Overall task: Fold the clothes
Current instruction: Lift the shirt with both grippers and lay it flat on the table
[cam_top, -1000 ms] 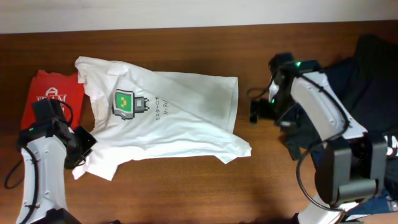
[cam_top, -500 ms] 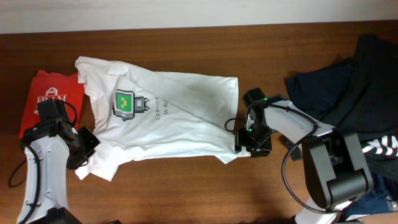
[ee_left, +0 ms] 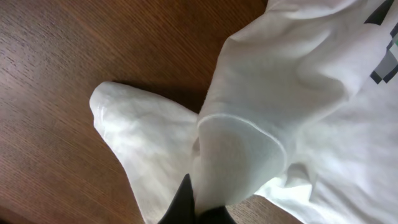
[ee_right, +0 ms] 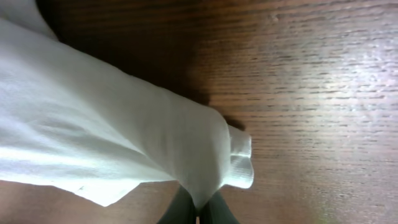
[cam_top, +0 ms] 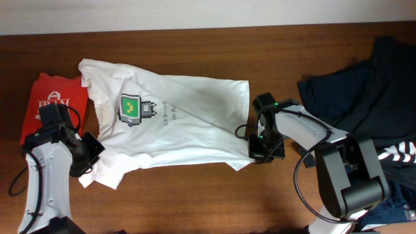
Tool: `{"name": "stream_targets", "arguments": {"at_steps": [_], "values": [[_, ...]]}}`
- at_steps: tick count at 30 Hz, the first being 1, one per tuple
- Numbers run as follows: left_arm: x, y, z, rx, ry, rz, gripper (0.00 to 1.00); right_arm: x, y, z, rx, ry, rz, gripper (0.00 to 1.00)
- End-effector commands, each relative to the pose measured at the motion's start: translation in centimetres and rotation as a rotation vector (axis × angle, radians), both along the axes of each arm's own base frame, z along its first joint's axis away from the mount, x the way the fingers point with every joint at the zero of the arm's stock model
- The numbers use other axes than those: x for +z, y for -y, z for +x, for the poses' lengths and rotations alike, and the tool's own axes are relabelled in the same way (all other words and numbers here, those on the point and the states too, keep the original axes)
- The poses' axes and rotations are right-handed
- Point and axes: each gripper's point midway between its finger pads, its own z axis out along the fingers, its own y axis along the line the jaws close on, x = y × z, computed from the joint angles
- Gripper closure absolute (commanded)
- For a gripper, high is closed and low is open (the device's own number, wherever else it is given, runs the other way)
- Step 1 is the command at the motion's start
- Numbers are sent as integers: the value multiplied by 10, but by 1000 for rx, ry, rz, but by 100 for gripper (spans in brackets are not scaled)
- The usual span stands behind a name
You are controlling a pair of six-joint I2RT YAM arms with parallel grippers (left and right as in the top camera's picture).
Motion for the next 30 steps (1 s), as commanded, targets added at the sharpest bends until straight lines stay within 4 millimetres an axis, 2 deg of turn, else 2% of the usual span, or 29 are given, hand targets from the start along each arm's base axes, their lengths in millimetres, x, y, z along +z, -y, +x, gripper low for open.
{"name": "stream_targets", "arguments": {"at_steps": [1,3,4,6,7,8,10,11,15,17,19,21,22,23,24,25,26,27,28,29,30], "values": [[16,9,18,-107,73,-42,100,51,11,33,2,108,10,96],[65,3,51,-179,203,-6,100,117,27,64,-4,225,34,96],[99,-2,66,-208,277,37,100,156,35,79,0,309,46,96],[172,-1,92,-256,457,72,100,216,47,93,-4,428,38,96],[216,4,103,-282,573,77,100,247,54,94,13,487,2,96],[259,5,107,-296,671,119,100,266,55,93,29,527,-3,96],[311,5,104,-329,778,200,100,301,64,92,20,606,-44,96],[331,6,99,-330,812,222,100,324,69,90,14,665,-66,96],[386,13,64,-349,909,338,100,399,87,79,-37,917,-135,96],[388,13,63,-348,914,345,100,410,96,80,-55,963,-180,96],[381,9,76,-375,894,348,100,412,98,88,-63,984,-198,96],[358,14,111,-442,877,253,100,404,95,112,-62,982,-198,96],[343,17,132,-476,857,221,100,391,93,129,-58,957,-201,96],[323,24,164,-540,834,207,100,378,91,150,-53,943,-204,96],[314,28,180,-559,836,198,100,373,89,163,-54,949,-203,96],[304,30,206,-585,849,205,100,368,87,190,-60,985,-201,96],[300,24,238,-583,891,249,100,368,86,221,-76,1051,-209,96],[304,19,257,-568,944,275,100,373,87,240,-92,1109,-222,96],[315,14,275,-538,1022,300,100,388,90,260,-122,1206,-237,96],[340,9,290,-513,1139,345,100,411,97,275,-167,1314,-256,96],[374,8,297,-488,1272,387,100,435,108,282,-255,1407,-273,96]]}}
